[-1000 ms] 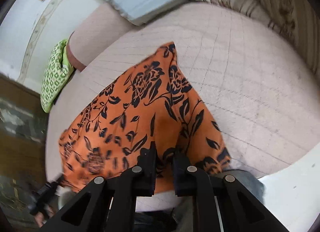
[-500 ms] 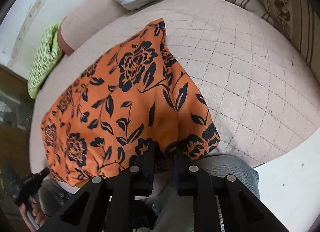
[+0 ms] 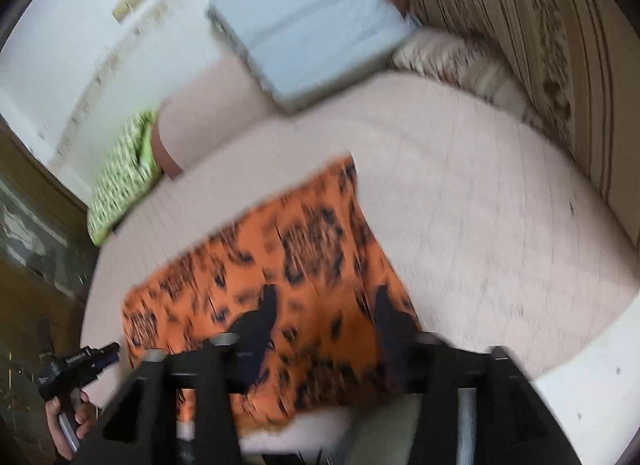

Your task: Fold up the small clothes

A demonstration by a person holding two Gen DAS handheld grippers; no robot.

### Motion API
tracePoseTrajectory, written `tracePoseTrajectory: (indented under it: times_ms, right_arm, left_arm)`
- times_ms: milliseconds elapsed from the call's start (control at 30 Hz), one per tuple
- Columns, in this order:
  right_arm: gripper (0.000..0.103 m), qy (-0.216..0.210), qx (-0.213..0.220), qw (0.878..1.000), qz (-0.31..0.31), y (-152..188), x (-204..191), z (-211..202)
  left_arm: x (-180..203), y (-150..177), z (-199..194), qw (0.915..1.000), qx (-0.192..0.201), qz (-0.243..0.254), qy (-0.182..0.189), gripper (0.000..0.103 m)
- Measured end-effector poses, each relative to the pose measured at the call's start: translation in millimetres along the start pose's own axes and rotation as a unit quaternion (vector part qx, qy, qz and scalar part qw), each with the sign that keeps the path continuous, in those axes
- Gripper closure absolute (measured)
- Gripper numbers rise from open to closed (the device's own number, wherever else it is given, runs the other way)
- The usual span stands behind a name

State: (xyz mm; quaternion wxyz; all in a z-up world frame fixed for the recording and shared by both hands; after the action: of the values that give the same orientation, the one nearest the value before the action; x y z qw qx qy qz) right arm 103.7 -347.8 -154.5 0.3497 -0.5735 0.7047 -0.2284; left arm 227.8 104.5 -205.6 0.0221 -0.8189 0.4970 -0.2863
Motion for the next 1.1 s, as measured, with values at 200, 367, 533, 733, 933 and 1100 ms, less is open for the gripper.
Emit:
tracePoseTrajectory:
  times_ms: [200,367,533,733,933,1100]
  right_arm:
    - [0.046,-0.036,-0.03,0.999,-0.001,-44.7,-8.3,47.2]
    - [0.059,-0.023,-0.105,0.994,0.025,-76.0,11.5,124.1]
    - [0.073,-0.017,-0.156,0.986,0.055,-79.2,34.4,178.7]
    - [0.09,-0.033,-0.126,0.991,0.041,-83.6,26.8,152.7]
    - [0.09,0.002,-0.148,0.988,0.033,-75.0,37.1,186.5]
    - [0.082,-0.028,-0.094,0.994,0.054,-74.2,32.1,136.5]
  left_arm:
    - [19.7,-39.1,29.4,1.0,-0.003,-0.001,-0.001,0.048]
    - [32.8,-54.9,59.2,0.9995,-0.03,0.001,-0.005,0.056]
    - [40.3,-53.9,70.6,0.9984,-0.045,0.031,-0.01,0.088]
    - [50.1,-84.1,27.1,0.9976,0.01,0.031,0.062,0.09]
    - [35.5,-76.5,74.7,0.9987,-0.017,0.047,-0.009,0.085]
    - [6.9,-50.2,15.6,0.9994,0.015,0.01,0.029,0.055]
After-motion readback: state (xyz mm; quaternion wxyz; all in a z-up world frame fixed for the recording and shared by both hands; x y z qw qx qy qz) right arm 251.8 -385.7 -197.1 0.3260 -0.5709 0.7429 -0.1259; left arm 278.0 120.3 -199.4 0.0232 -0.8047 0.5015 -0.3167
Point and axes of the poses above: each gripper's, at about its wrist camera, not at the fingertips, and z roughly the way its jaws point, x to its right, y to its underside, the point moved 5 cm from there along z, roughly the way its jaws point, and after that the axes turned 15 degrees about -z, right-handed, at the moved point
